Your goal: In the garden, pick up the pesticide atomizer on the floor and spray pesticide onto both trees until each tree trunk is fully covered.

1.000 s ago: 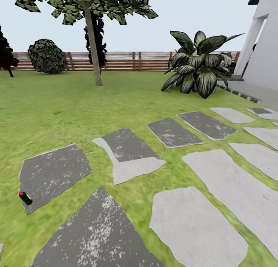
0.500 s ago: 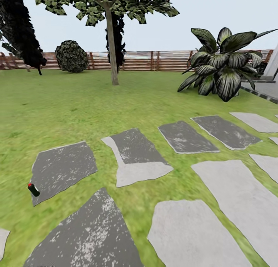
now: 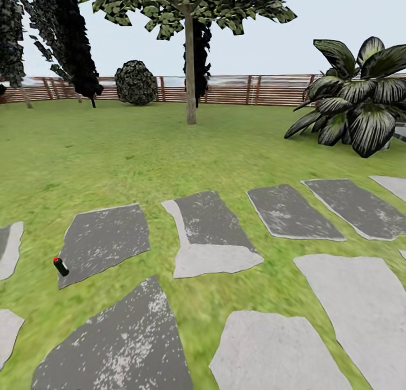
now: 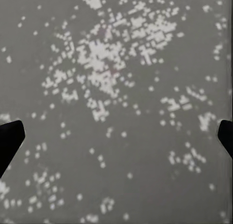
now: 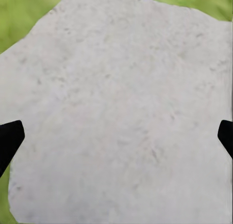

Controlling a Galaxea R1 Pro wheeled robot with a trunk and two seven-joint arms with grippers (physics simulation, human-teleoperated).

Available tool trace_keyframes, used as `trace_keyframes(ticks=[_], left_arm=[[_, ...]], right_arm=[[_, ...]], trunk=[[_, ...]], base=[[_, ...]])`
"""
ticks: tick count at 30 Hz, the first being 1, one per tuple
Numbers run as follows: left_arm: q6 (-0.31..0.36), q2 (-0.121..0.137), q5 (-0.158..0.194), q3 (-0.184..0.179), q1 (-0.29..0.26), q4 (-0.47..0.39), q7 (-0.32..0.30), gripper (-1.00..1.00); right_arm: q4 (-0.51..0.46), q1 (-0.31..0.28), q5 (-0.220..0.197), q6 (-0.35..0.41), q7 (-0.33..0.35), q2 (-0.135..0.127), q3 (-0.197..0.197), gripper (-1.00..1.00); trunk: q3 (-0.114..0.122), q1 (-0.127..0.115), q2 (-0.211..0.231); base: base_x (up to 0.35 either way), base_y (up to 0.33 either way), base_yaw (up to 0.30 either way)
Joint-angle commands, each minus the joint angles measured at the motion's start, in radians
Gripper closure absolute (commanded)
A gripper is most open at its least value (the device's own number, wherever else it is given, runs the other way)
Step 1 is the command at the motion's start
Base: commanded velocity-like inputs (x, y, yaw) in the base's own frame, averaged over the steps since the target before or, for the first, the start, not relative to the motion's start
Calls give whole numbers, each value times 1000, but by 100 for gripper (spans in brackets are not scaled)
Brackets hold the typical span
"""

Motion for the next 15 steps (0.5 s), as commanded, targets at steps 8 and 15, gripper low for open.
trace_keyframes(ticks=[8,15], left_arm=[[-3,1,0,2,-1,1,0,-100],[-3,1,0,2,-1,1,0,-100]], right_arm=[[1,0,6,-3,-1,1,0,-100],[1,0,6,-3,0,1,0,-100]], trunk=[[-2,0,0],[-5,0,0]], base=[[156,-246,278],[145,-131,278]])
